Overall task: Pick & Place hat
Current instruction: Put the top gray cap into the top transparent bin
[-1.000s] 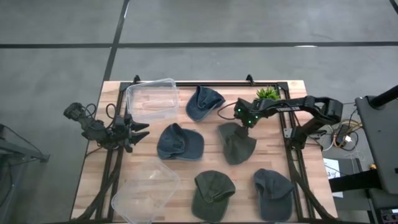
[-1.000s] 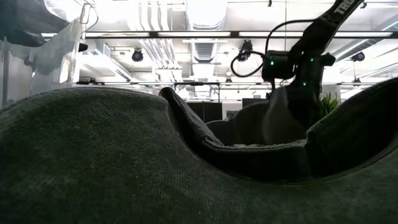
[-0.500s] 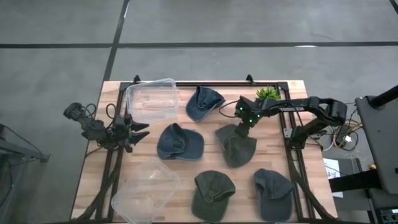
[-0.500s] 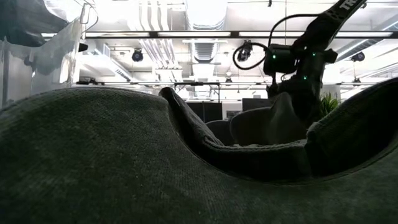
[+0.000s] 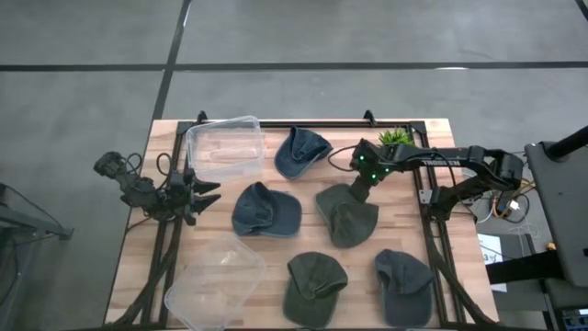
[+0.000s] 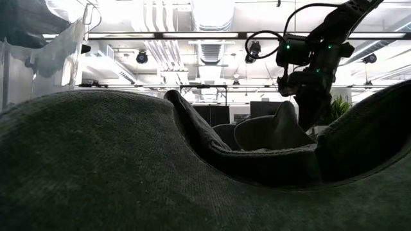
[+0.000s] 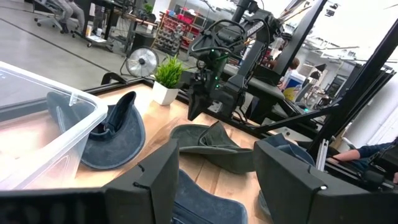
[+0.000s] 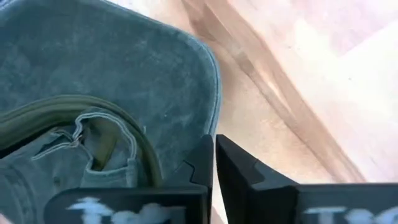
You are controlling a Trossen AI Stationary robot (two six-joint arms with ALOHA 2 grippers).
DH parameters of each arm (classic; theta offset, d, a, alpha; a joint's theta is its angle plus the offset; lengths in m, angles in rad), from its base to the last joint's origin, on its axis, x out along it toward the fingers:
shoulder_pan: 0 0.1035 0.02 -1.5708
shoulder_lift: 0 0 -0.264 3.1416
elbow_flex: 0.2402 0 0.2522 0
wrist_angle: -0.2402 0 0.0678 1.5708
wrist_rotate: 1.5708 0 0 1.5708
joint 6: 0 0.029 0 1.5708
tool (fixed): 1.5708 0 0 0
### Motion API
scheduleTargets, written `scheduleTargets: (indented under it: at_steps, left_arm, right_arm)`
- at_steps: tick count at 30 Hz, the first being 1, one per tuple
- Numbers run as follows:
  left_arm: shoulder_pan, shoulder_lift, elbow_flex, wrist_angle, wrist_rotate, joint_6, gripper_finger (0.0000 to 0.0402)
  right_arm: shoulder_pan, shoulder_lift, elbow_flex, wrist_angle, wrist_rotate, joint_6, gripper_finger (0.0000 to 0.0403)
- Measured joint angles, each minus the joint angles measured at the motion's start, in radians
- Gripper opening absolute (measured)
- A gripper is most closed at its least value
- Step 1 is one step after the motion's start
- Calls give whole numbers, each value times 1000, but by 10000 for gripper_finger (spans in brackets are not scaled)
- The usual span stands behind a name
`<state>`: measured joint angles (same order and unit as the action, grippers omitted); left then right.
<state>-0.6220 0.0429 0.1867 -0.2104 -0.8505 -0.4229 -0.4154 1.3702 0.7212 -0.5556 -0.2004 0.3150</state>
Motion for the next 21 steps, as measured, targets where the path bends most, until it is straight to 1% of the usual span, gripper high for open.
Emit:
scheduleTargets:
  at_steps: [3, 7, 12, 14, 17, 21]
  left_arm:
    - [0, 0, 0, 0, 0, 0, 200]
    - [0, 0, 0, 0, 0, 0, 200]
    - [0, 0, 0, 0, 0, 0, 200]
    - [0, 0, 0, 0, 0, 0, 200]
    - [0, 0, 0, 0, 0, 0, 200]
    - [0, 0, 0, 0, 0, 0, 200]
  right_arm:
    - [-7, 10, 0, -31, -19, 0, 41]
    - [-14, 24, -3, -43, -19, -5, 80]
    - [-25, 21, -3, -43, -109, -23, 135]
    - [-32, 13, -2, -43, -115, -25, 154]
    - [-44, 1, -2, -43, -115, -26, 175]
    - [-46, 4, -7, -43, -115, -27, 193]
